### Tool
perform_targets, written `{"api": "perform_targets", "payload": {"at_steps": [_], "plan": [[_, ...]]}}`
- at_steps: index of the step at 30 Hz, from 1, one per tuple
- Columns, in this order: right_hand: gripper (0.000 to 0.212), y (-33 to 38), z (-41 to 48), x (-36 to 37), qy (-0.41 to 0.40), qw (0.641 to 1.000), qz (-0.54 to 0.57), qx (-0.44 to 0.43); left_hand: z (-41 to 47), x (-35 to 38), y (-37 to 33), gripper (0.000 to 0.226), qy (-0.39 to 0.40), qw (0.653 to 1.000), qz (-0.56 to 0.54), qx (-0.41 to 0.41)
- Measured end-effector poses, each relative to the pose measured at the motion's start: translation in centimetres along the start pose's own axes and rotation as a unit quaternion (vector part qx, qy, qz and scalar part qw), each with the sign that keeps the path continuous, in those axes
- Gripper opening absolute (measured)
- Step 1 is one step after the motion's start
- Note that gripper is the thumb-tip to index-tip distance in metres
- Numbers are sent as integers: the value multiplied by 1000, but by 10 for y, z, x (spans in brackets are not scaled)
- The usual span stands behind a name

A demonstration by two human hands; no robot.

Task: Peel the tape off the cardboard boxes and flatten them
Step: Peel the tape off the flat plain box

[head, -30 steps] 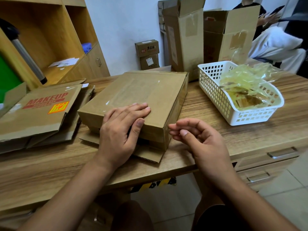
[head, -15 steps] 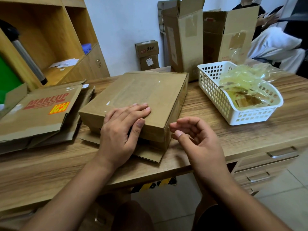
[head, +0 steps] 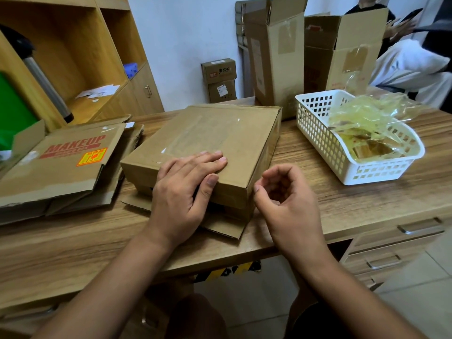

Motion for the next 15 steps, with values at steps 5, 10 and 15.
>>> {"api": "perform_targets", "payload": {"at_steps": [5,10,15], "plan": [[27,-1,-2,0,16,1000,13,6,0,1,0,37,2,1000,-2,2],[22,-3,-13,-7,38,996,83,19,-1,1,1,37,0,1000,-6,4],[23,-7,-19,-10,53,996,64,32,-1,1,1,37,-1,1000,-8,1]]}}
Point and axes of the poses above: each hand's wrist, its own z-axis towards the middle knuckle, its own x-axis out of the palm, y = z × x, the point moved 2 cm from there along z, towards the middle knuckle, and after that the axes turned 10 degrees about x, right-handed, at the moved point
